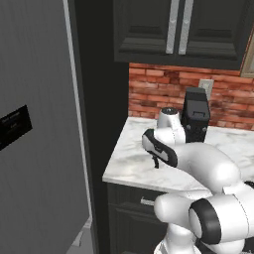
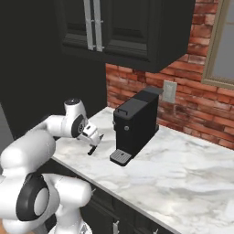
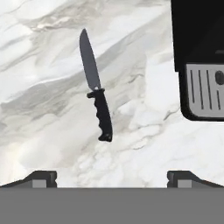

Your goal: Retrieve the butter from the fridge and place it on a plate on the dining table. Then retrieve the butter knife by the fridge and place it near the plate.

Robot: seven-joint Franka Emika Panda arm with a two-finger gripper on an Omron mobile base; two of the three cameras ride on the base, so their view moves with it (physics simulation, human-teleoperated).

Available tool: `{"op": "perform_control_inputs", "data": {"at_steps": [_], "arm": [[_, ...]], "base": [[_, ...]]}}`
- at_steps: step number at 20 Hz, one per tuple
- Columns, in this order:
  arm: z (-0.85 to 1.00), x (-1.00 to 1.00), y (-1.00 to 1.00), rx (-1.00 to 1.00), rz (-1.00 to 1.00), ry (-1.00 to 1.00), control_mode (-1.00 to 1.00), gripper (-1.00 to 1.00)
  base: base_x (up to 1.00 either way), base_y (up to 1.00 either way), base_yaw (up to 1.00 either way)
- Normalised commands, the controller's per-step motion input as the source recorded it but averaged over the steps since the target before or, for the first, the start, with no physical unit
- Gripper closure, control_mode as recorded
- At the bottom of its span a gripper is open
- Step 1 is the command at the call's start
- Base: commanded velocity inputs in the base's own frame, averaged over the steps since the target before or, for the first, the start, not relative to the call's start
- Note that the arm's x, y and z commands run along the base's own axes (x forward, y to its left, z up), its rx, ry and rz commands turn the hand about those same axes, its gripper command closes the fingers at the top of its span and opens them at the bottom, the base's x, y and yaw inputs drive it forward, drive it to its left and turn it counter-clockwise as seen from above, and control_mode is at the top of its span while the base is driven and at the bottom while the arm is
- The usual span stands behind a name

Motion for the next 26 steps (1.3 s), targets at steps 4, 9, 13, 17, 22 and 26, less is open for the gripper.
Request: {"op": "perform_control_inputs", "data": {"at_steps": [4, 9, 13, 17, 22, 26], "arm": [[-0.43, 0.41, 0.00, 0.00, 0.00, 0.00, -1.00, -1.00], [-0.40, 0.45, 0.00, 0.00, 0.00, 0.00, -1.00, -1.00], [-0.37, 0.22, 0.00, 0.00, 0.00, 0.05, -1.00, -1.00], [-0.36, 0.00, 0.00, 0.00, 0.00, 0.11, -1.00, -1.00], [-0.31, 0.03, 0.00, 0.00, 0.00, 0.03, -1.00, -1.00], [-0.21, 0.14, 0.00, 0.00, 0.00, 0.00, -1.00, -1.00]], "base": [[0.00, 0.00, 0.00], [0.00, 0.00, 0.00], [0.00, 0.00, 0.00], [0.00, 0.00, 0.00], [0.00, 0.00, 0.00], [0.00, 0.00, 0.00]]}}
